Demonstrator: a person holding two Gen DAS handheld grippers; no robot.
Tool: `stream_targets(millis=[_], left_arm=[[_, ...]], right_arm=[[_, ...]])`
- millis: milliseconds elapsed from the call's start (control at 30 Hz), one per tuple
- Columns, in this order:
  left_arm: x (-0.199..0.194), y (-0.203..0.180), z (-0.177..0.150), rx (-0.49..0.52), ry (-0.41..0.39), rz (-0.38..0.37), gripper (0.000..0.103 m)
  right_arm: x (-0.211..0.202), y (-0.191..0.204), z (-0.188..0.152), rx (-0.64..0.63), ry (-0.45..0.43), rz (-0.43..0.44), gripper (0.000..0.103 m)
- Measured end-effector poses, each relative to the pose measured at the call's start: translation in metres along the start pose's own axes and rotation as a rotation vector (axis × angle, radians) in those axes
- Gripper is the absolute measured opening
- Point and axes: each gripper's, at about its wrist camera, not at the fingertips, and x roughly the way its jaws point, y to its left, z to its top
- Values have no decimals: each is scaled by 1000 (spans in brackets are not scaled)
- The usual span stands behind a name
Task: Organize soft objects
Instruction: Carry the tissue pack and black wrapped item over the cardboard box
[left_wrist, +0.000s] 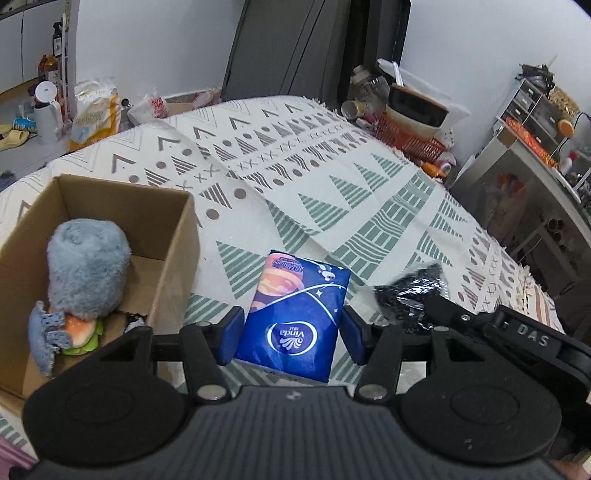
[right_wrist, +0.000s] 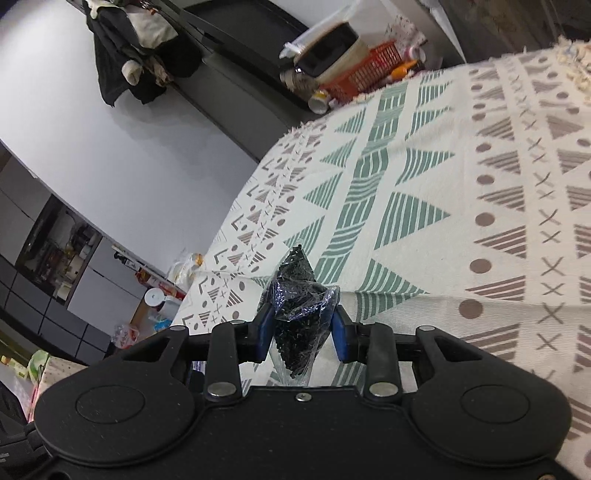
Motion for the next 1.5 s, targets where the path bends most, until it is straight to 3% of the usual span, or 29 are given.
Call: stream_targets(millis=[700, 1500], left_arm=[[-56, 53, 6, -84, -69, 15, 55], [-69, 123, 28, -264, -86, 36, 55]], right_arm=[[-59, 52, -20, -44, -73, -21, 33], [-31, 125, -34, -119, -39, 43, 32]])
